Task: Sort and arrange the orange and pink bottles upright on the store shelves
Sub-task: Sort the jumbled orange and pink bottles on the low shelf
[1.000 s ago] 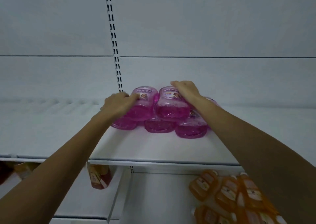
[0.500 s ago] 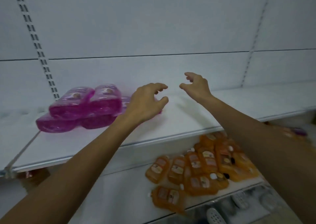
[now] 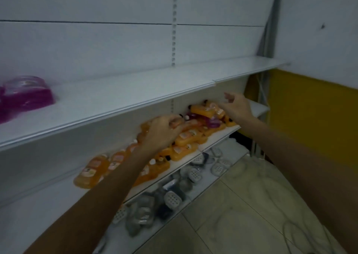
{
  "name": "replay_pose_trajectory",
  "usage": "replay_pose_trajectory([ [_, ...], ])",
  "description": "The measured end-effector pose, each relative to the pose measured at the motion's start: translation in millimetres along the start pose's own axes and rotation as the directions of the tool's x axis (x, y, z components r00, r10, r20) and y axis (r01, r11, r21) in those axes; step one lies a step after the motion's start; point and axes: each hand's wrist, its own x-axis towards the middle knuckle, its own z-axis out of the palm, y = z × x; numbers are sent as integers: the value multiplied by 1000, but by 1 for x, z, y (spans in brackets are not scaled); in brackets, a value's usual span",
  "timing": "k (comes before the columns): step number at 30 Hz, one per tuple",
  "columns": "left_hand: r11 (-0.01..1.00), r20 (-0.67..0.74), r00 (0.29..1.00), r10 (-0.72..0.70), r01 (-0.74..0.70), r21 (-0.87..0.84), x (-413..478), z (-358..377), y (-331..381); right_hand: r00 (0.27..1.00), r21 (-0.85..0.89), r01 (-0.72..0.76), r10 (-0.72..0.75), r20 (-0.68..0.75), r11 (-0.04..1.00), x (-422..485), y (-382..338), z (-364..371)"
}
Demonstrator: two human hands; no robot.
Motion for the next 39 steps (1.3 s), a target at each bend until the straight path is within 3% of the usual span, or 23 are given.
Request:
replay_pose_trajectory([
  [7, 995, 215, 973, -81, 90, -31, 24, 107, -1, 980, -39, -197, 197, 6, 980, -8, 92, -47],
  [12, 989, 265, 958, -105, 129, -74, 66, 159, -19, 941, -61, -327, 331, 76, 943, 16, 152, -45],
  [18, 965, 333, 930, -156, 215, -149, 144, 225, -34, 923, -92, -361, 370, 108, 928, 97, 202, -52],
  [26, 941, 377, 893, -247, 314, -126, 242, 292, -62, 877, 17, -466, 460, 142, 884, 198, 259, -31],
  [35, 882, 318, 868, -383, 445, -152, 326, 368, -81, 918, -210, -331, 365, 152, 920, 274, 324, -57],
  [39, 868, 304, 824, -477, 497, 15, 362, 412, -108, 925, -210, -266, 310, 220, 941, 344, 365, -68],
])
